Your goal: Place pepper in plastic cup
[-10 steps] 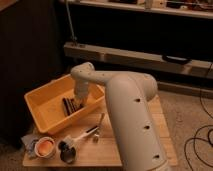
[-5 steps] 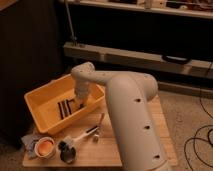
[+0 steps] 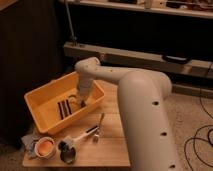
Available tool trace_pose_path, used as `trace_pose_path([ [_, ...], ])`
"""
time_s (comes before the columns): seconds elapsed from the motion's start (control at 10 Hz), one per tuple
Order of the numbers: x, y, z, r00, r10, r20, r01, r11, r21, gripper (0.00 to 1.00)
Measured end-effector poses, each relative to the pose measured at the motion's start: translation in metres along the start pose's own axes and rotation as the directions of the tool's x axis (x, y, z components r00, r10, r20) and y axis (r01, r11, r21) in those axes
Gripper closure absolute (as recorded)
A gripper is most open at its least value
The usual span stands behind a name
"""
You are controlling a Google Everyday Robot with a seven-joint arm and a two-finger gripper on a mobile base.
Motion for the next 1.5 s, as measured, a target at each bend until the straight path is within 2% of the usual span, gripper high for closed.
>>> trace_pose_path([
  [0.3, 0.006, 0.016, -0.077, 0.996, 0.013, 0.083, -0.01, 0.999, -0.034, 1.0],
  [0.5, 0.015, 0.021, -0.133, 0.986, 0.026, 0.163, -0.016, 0.998, -0.061, 1.0],
  [0.6, 0.019, 0.021, -0.152, 0.981, 0.035, 0.191, -0.021, 0.997, -0.072, 1.0],
  [0.8, 0.046, 0.011, -0.213, 0.955, 0.086, 0.285, -0.057, 0.992, -0.109, 1.0],
  [0.9, 0.063, 0.002, -0.232, 0.944, 0.111, 0.312, -0.076, 0.989, -0.124, 1.0],
  [1.1, 0.089, -0.017, -0.256, 0.932, 0.155, 0.329, -0.114, 0.983, -0.141, 1.0],
  [1.2, 0.099, -0.026, -0.261, 0.928, 0.181, 0.327, -0.139, 0.979, -0.148, 1.0],
  [1.4, 0.124, -0.049, -0.256, 0.917, 0.237, 0.321, -0.194, 0.968, -0.159, 1.0],
  [1.5, 0.15, -0.068, -0.246, 0.907, 0.278, 0.315, -0.236, 0.958, -0.165, 1.0],
])
